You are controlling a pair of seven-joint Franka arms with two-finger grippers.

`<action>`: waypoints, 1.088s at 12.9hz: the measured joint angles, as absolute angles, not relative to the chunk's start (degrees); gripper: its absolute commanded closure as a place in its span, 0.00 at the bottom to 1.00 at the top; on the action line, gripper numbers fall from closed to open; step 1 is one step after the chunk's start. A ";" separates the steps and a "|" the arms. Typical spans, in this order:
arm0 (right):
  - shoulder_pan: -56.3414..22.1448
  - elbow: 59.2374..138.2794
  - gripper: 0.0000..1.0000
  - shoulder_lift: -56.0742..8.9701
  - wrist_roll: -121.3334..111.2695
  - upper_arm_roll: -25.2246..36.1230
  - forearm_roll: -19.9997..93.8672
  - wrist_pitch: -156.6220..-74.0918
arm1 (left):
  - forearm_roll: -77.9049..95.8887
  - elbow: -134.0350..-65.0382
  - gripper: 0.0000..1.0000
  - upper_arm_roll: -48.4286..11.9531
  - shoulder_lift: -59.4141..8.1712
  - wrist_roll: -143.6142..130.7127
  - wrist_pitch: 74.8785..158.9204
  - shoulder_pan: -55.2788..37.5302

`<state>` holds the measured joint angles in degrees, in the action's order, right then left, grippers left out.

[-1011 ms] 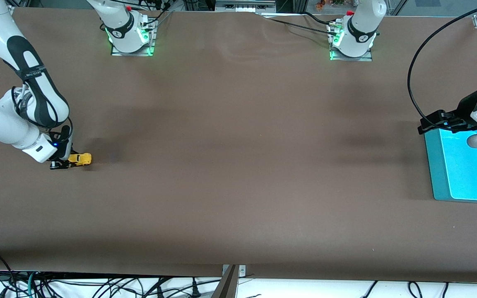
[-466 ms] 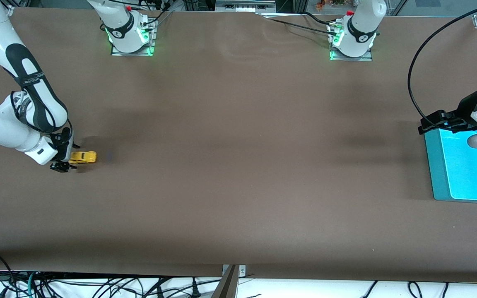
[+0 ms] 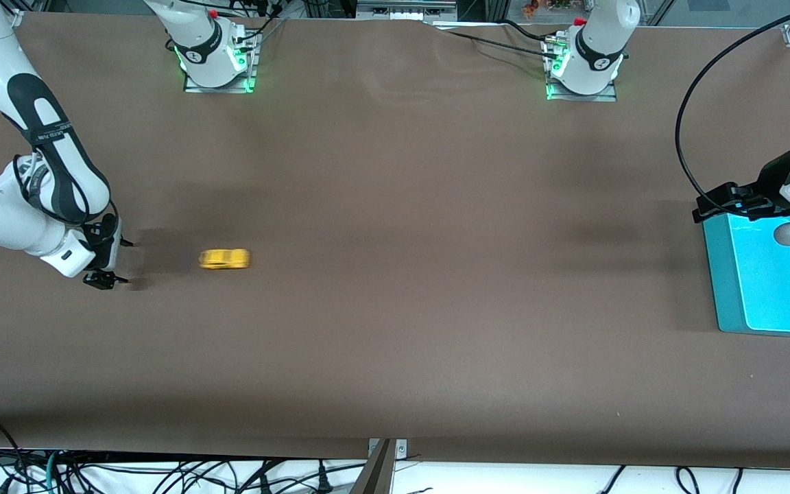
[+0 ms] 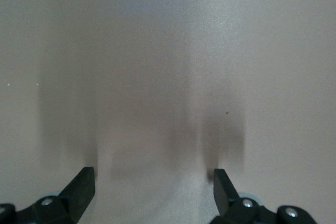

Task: Wind and store yellow beetle car
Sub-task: 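Release the car with the right gripper so it rolls toward the bin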

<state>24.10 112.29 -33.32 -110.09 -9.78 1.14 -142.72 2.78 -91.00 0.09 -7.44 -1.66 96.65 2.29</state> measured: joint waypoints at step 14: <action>20.39 109.30 0.00 -10.68 -85.40 -15.10 1.44 -119.03 | 2.78 -91.00 0.00 0.10 -8.71 -1.66 96.63 2.43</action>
<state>20.39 109.30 -10.68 -85.40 -15.10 1.44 -119.03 2.78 -91.00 0.10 -8.71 -1.66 96.63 2.43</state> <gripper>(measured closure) 0.000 0.000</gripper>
